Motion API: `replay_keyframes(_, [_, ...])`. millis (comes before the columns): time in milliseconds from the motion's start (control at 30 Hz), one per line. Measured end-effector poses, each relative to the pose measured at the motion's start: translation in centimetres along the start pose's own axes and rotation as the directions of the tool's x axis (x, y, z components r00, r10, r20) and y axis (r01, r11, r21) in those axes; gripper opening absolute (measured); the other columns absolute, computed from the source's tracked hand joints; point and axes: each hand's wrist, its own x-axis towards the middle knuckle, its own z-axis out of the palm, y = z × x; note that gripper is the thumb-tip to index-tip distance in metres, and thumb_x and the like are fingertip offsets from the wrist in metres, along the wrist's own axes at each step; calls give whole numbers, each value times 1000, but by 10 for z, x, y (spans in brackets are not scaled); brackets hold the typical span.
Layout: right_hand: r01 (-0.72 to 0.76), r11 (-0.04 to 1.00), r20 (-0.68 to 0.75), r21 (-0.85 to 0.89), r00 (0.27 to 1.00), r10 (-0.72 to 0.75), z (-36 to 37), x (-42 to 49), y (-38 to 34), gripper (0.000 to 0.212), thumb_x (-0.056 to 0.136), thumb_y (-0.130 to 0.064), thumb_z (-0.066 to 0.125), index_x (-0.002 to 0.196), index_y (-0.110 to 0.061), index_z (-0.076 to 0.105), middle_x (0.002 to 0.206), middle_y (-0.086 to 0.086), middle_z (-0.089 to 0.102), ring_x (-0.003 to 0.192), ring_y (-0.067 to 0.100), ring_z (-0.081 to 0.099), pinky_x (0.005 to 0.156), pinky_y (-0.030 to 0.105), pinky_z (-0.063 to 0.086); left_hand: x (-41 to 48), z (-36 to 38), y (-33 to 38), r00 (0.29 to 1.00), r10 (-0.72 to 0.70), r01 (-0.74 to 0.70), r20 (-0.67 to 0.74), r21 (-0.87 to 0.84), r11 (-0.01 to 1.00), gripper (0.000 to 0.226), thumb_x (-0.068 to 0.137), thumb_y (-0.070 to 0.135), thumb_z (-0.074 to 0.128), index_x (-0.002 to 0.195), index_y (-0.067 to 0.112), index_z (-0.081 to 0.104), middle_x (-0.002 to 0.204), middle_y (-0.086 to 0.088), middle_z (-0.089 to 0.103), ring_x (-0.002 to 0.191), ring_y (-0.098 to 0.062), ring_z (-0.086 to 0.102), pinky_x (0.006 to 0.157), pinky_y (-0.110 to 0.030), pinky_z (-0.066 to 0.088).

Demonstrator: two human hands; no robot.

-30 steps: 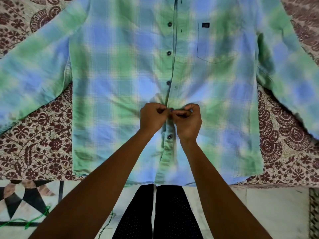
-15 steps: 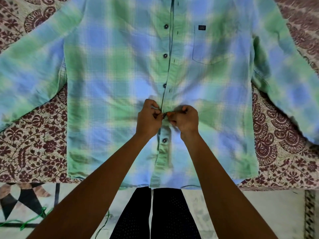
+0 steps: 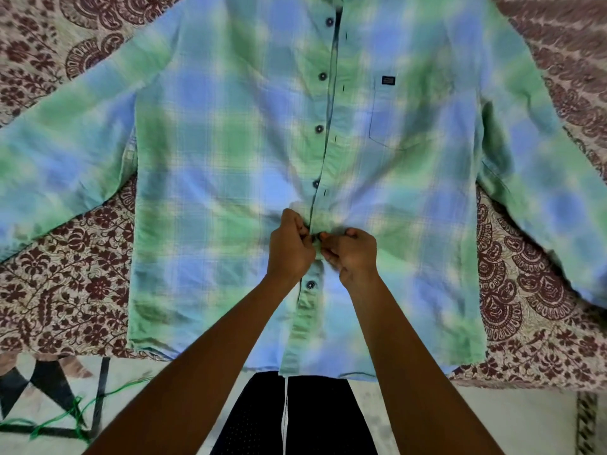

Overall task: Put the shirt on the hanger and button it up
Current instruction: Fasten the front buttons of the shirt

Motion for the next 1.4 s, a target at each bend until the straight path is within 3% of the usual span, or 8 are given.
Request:
replay_keyframes(167, [250, 757, 23, -604, 955, -297, -5, 5, -31, 30, 65, -5, 74, 64, -19, 47, 71, 6, 60, 70, 27, 60, 67, 37, 52, 17, -18, 2, 993, 30, -44, 117, 115, 992, 35, 71, 5, 71, 70, 21, 40, 59, 5, 53, 64, -20, 55, 60, -24, 37])
replay_keyframes(300, [469, 677, 57, -568, 842, -536, 20, 3, -60, 13, 77, -12, 70, 88, -11, 62, 78, 1, 63, 78, 18, 61, 70, 21, 44, 46, -31, 17, 993, 112, -107, -47, 106, 989, 10, 82, 3, 58, 90, 8, 61, 77, -7, 65, 77, -23, 62, 64, -13, 35])
replay_keyframes(533, [313, 641, -19, -700, 890, -455, 39, 17, -65, 23, 80, -18, 64, 101, -9, 60, 101, 8, 66, 94, 24, 60, 67, 21, 35, 78, -20, 39, 997, 74, -73, 1, 169, 983, 18, 83, 9, 57, 94, 17, 68, 96, -6, 69, 90, -22, 64, 72, -23, 50])
replay_keyframes(733, [215, 949, -183, -230, 948, -259, 35, 27, -60, 20, 71, -7, 67, 91, -6, 69, 77, 10, 70, 65, 21, 63, 77, 38, 57, 77, -16, 52, 998, 69, -69, 7, 275, 959, 18, 83, 1, 54, 86, 11, 68, 98, -9, 68, 91, -25, 62, 75, -31, 50])
replay_keyframes(867, [182, 980, -117, 84, 978, -171, 26, 22, -58, 16, 80, 11, 59, 89, -2, 61, 69, 10, 60, 54, 14, 56, 52, 22, 50, 75, -14, 52, 998, 50, -55, 26, 263, 963, 15, 87, 3, 48, 87, 9, 62, 91, -7, 63, 80, -23, 54, 56, -26, 37])
replay_keyframes(967, [179, 958, -75, 225, 983, -167, 25, 19, -59, 28, 82, 17, 52, 80, -10, 50, 67, 5, 52, 51, 9, 54, 47, 17, 47, 75, -19, 52, 993, 69, -85, 99, 167, 982, 11, 85, 4, 56, 87, 7, 66, 92, -9, 68, 87, -24, 62, 69, -27, 44])
replay_keyframes(1100, [202, 947, -31, 250, 979, -201, 22, 21, -54, 32, 82, 18, 52, 78, -14, 48, 66, 5, 54, 51, 8, 55, 51, 18, 48, 79, -29, 53, 980, 74, -84, 184, 44, 995, 12, 82, 5, 64, 91, 4, 72, 93, -14, 72, 91, -26, 66, 83, -29, 50])
replay_keyframes(1400, [242, 957, -65, 160, 970, -235, 26, 19, -55, 28, 75, 7, 70, 79, -14, 51, 65, 4, 58, 62, 20, 59, 61, 27, 54, 79, -28, 48, 970, 104, -120, 221, 58, 991, 22, 88, 8, 58, 107, 9, 69, 106, -11, 70, 99, -21, 64, 72, -8, 39])
